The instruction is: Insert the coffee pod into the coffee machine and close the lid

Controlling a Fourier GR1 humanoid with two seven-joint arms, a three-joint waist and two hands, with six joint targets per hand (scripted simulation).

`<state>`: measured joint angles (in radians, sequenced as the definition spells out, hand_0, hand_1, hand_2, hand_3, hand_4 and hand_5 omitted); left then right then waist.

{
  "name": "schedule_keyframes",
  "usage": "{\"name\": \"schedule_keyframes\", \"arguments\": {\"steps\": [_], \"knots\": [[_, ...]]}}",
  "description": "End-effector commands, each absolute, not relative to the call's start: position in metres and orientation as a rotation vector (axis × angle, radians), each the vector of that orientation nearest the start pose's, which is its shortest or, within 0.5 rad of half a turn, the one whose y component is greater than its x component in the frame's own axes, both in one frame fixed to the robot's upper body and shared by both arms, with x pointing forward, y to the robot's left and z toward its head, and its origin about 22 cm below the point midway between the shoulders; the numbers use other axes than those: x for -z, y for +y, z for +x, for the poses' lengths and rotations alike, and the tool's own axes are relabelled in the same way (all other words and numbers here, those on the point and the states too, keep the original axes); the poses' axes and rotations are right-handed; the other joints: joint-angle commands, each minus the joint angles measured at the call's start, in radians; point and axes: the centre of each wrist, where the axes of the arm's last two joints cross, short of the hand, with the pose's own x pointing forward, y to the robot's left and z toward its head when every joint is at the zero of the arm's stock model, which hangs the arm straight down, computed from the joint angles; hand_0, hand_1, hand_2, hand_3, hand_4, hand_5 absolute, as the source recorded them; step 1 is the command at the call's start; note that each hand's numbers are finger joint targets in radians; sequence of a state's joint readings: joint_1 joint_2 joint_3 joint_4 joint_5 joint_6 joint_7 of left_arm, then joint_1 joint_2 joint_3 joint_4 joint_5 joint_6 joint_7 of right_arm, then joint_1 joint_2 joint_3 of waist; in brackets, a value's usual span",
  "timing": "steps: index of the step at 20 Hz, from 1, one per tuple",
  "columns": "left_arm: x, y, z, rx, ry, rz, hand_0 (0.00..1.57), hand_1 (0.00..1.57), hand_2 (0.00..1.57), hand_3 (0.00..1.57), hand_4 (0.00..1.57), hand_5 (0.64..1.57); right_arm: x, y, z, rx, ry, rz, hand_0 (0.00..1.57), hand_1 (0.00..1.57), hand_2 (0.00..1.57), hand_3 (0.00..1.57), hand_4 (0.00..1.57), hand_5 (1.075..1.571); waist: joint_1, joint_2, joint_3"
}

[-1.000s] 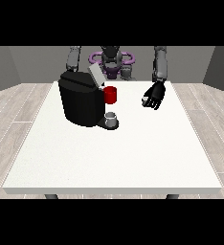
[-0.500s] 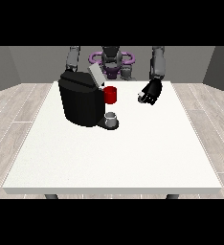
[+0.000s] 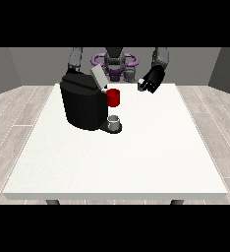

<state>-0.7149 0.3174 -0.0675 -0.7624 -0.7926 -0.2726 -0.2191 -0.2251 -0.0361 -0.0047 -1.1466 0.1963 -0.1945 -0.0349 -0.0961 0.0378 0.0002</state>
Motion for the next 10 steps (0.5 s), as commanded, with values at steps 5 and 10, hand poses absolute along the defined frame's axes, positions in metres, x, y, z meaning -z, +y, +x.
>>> {"name": "schedule_keyframes", "arguments": {"steps": [5, 10], "knots": [[-0.084, 0.241, 0.417, 1.275, -1.33, 0.445, 1.42, 1.42, 1.4, 1.34, 0.56, 1.571, 0.03, -0.217, 0.296, -0.129, -1.441, -0.241, 0.0, 0.0, 0.0, 0.0, 0.0, 1.571, -0.027, -0.033, -0.0001], [-0.127, 0.246, 0.432, 1.255, -1.383, 0.489, 1.34, 1.34, 1.37, 1.35, 0.56, 1.571, 0.019, -0.221, 0.298, -0.158, -1.508, -0.213, 0.0, 0.0, 0.0, 0.0, 0.0, 1.571, -0.1, -0.008, -0.0002]]}}
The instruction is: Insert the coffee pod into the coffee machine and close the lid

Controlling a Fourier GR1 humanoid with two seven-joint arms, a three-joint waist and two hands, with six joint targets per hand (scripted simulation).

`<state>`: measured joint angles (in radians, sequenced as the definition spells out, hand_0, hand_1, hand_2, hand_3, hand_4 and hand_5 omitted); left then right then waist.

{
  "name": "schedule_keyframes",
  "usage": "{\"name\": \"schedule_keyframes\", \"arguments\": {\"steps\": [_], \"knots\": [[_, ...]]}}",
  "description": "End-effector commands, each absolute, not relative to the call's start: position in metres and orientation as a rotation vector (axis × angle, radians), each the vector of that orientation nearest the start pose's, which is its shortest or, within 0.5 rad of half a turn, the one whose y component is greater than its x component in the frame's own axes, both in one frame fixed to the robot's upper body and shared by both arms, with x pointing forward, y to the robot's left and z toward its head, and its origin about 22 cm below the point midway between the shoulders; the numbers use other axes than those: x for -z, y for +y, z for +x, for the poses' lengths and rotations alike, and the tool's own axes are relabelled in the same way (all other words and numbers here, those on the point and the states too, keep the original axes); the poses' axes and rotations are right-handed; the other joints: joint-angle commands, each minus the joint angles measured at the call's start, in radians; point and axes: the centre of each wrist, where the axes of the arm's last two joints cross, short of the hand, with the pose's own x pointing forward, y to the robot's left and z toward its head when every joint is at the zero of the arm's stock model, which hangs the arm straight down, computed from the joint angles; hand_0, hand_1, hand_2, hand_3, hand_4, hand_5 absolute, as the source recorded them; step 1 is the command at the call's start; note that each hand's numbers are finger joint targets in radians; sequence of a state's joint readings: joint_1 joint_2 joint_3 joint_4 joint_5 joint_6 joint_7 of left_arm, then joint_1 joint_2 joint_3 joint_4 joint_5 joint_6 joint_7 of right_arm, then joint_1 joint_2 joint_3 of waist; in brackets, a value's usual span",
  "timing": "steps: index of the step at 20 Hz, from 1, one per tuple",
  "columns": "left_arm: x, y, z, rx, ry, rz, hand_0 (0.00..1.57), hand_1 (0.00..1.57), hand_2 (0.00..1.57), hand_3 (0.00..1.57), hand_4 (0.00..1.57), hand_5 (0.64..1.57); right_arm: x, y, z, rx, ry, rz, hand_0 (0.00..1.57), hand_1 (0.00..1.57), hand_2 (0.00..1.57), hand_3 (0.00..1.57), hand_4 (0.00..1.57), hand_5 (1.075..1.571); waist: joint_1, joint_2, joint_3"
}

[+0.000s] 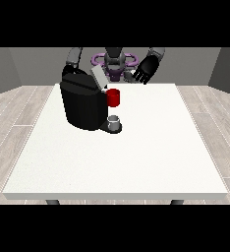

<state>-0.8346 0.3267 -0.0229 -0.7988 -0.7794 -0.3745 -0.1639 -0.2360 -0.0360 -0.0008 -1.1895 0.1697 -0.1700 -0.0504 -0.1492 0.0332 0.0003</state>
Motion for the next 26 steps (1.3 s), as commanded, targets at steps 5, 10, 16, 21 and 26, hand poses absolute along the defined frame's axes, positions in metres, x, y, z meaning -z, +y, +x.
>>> {"name": "schedule_keyframes", "arguments": {"steps": [5, 10, 16, 21, 26], "knots": [[-0.185, 0.23, 0.448, 1.159, -1.392, 0.462, 1.22, 1.22, 1.27, 1.29, 0.51, 1.571, 0.024, -0.232, 0.3, -0.128, -1.504, -0.218, 0.0, 0.0, 0.0, 0.0, 0.0, 1.571, -0.061, 0.009, 0.0003], [-0.216, 0.225, 0.454, 1.122, -1.5, 0.525, 1.26, 1.26, 1.29, 1.27, 0.49, 1.571, -0.023, -0.213, 0.332, -0.139, -1.614, -0.237, 0.0, 0.0, 0.0, 0.0, 0.0, 1.571, -0.095, 0.12, -0.0002], [-0.264, 0.23, 0.454, 1.124, -1.54, 0.593, 1.25, 1.25, 1.3, 1.25, 0.48, 1.571, -0.029, -0.235, 0.341, -0.09, -1.654, -0.265, 0.0, 0.0, 0.0, 0.0, 0.0, 1.571, -0.09, 0.186, 0.0004], [-0.247, 0.242, 0.457, 1.107, -1.551, 0.625, 1.29, 1.29, 1.32, 1.26, 0.48, 1.571, -0.039, -0.211, 0.337, -0.146, -1.675, -0.23, 0.0, 0.0, 0.0, 0.0, 0.12, 1.571, -0.136, 0.211, -0.0001], [-0.272, 0.232, 0.458, 1.126, -1.568, 0.634, 1.19, 1.19, 1.27, 1.23, 0.47, 1.571, -0.059, -0.214, 0.352, -0.118, -1.711, -0.235, 0.0, 0.0, 0.0, 0.0, 0.0, 1.571, -0.132, 0.262, 0.0001]]}}
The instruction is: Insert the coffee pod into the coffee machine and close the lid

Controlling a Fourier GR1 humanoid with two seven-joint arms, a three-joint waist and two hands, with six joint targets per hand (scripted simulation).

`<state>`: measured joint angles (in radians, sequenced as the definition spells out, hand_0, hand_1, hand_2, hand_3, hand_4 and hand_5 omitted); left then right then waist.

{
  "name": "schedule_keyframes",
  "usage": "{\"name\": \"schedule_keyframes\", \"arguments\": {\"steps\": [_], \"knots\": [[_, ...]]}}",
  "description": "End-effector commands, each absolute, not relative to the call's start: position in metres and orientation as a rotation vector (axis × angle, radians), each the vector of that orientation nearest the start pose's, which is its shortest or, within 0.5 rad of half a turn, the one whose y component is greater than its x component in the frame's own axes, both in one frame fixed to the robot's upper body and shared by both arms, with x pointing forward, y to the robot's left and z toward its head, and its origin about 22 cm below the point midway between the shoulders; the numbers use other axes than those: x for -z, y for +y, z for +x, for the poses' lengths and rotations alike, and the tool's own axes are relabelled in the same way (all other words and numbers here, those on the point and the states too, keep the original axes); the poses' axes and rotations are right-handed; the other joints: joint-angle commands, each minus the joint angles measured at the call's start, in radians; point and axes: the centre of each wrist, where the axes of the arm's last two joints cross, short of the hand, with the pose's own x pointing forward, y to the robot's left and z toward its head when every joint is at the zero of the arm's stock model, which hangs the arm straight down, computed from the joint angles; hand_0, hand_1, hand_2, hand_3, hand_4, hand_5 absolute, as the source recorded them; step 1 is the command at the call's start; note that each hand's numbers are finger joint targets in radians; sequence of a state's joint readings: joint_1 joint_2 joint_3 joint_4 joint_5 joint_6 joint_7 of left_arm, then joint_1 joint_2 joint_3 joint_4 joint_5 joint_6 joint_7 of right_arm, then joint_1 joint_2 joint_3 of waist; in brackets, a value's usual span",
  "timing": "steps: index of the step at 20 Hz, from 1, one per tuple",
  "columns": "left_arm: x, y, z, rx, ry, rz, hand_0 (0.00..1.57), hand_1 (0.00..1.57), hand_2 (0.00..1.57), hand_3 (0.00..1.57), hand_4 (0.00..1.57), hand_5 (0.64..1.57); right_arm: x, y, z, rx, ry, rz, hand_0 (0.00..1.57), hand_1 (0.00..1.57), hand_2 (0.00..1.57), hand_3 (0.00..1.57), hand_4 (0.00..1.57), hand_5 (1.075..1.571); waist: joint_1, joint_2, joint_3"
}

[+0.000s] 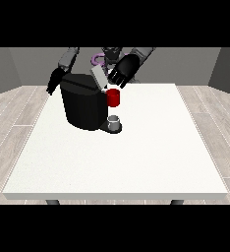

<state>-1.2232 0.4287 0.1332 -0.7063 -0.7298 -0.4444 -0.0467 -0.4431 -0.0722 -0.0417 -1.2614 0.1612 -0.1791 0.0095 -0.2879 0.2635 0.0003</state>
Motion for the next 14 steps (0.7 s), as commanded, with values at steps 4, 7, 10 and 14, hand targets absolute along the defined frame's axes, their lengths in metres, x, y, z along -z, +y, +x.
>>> {"name": "schedule_keyframes", "arguments": {"steps": [4, 7, 10, 14], "knots": [[-0.246, 0.251, 0.46, 1.114, -1.501, 0.602, 1.2, 1.2, 1.26, 1.23, 0.46, 1.571, -0.029, -0.211, 0.33, -0.127, -1.672, -0.248, 0.0, 0.0, 0.0, 0.0, 0.15, 1.571, -0.007, -0.015, -0.0001], [-0.262, 0.237, 0.461, 1.104, -1.542, 0.631, 1.24, 1.24, 1.29, 1.22, 0.43, 1.571, -0.045, -0.207, 0.341, -0.159, -1.68, -0.248, 0.0, 0.0, 0.0, 0.0, 0.0, 1.571, -0.023, 0.02, -0.0002], [-0.263, 0.244, 0.461, 1.144, -1.538, 0.599, 1.21, 1.21, 1.25, 1.22, 0.43, 1.571, -0.053, -0.208, 0.348, -0.11, -1.689, -0.268, 0.0, 0.0, 0.0, 0.0, 0.17, 1.571, 0.007, 0.026, -0.0002], [-0.274, 0.225, 0.462, 1.121, -1.565, 0.603, 1.19, 1.19, 1.25, 1.2, 0.42, 1.571, -0.058, -0.226, 0.356, -0.1, -1.684, -0.266, 0.0, 0.0, 0.0, 0.0, 0.0, 1.571, 0.003, 0.041, 0.0001]]}}
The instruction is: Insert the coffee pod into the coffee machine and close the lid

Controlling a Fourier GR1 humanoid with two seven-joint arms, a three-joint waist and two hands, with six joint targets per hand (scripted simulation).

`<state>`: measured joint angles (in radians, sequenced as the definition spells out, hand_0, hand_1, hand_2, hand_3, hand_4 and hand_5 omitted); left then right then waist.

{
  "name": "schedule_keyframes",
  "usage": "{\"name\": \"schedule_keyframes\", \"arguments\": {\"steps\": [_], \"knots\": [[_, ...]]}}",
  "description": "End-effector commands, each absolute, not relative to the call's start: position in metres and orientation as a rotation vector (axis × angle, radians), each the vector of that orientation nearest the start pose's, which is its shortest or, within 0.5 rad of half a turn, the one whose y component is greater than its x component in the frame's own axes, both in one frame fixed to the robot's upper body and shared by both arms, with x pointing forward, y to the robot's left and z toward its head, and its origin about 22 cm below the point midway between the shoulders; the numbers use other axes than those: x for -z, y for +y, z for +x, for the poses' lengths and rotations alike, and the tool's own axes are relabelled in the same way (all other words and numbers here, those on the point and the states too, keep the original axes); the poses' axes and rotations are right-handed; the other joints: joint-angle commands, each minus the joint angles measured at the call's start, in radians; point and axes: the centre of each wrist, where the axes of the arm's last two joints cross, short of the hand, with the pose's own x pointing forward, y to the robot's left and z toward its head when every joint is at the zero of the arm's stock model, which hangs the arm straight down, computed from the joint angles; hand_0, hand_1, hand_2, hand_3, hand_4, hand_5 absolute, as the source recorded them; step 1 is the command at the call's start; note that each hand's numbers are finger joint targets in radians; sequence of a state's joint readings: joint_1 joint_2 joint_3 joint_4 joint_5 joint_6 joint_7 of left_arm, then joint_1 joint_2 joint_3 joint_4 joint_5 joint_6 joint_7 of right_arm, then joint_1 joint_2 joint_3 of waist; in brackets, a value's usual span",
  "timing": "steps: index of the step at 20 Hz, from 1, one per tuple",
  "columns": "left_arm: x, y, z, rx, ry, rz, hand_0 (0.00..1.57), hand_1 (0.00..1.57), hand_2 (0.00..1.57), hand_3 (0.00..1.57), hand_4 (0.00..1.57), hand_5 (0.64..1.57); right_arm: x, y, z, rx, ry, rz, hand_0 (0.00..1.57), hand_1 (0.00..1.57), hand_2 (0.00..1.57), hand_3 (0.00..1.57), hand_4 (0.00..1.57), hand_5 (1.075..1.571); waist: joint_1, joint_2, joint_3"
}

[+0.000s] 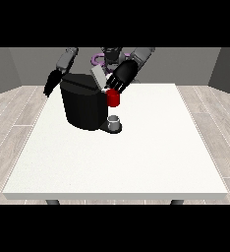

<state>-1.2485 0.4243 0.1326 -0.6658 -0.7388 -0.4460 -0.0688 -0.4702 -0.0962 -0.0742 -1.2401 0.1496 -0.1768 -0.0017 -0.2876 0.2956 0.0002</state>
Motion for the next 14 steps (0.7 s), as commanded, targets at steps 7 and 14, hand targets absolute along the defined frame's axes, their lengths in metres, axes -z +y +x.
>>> {"name": "schedule_keyframes", "arguments": {"steps": [7, 14], "knots": [[-0.272, 0.242, 0.462, 1.101, -1.572, 0.644, 1.23, 1.23, 1.26, 1.2, 0.41, 1.571, -0.051, -0.214, 0.347, -0.127, -1.69, -0.242, 0.0, 0.0, 0.0, 0.0, 0.0, 1.571, -0.019, 0.004, 0.0001], [-0.274, 0.24, 0.463, 1.085, -1.627, 0.684, 1.2, 1.2, 1.22, 1.17, 0.36, 1.571, -0.068, -0.198, 0.353, -0.131, -1.717, -0.251, 0.0, 0.0, 0.0, 0.0, 0.0, 1.571, -0.026, 0.037, -0.0003]]}}
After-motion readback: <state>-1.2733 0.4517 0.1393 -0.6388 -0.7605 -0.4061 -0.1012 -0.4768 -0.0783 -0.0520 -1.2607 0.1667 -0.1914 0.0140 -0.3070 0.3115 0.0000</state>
